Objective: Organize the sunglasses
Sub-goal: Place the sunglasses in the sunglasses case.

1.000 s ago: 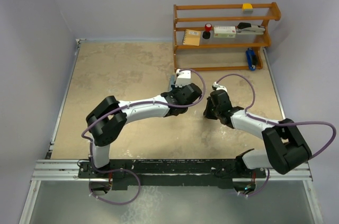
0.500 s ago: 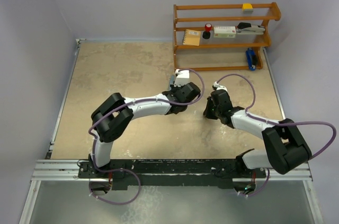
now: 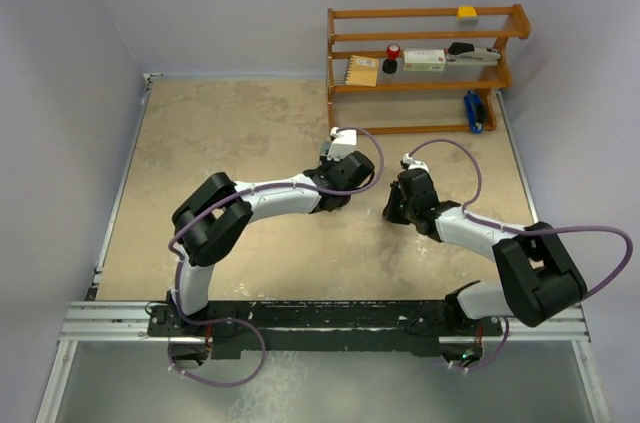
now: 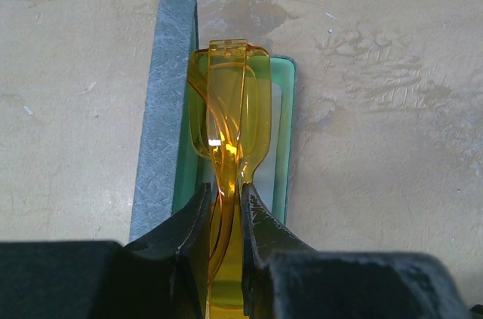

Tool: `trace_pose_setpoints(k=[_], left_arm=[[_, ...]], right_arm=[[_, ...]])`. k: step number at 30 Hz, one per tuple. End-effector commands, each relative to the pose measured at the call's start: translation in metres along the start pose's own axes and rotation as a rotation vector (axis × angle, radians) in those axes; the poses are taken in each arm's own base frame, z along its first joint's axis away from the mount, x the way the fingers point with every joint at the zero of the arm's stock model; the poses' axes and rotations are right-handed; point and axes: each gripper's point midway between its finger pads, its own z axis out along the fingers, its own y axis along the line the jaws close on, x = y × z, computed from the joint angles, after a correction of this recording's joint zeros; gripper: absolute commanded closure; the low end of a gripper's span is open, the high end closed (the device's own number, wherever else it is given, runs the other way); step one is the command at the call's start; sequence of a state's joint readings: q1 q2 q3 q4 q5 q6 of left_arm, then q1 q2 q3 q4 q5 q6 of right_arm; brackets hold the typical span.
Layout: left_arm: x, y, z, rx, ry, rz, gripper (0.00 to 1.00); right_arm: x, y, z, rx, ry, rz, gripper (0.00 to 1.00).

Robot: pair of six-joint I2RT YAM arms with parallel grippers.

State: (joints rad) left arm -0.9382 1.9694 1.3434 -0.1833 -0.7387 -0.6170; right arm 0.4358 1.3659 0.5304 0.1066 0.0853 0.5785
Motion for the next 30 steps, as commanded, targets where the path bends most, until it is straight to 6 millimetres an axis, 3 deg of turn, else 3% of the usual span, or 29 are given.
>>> trace_pose_setpoints(k=[1, 30], left_arm=[[0.003, -0.007, 0.006, 0.022, -0.007, 0.029, 1.00], [0.030, -0.003, 0.030, -0.002, 0.023, 0.082, 1.00]], right_arm=[[0.003, -0.002, 0.003, 0.003, 0.011, 0.016, 0.83], [0.004, -0.002, 0.003, 0.002, 0.014, 0.016, 0.83]])
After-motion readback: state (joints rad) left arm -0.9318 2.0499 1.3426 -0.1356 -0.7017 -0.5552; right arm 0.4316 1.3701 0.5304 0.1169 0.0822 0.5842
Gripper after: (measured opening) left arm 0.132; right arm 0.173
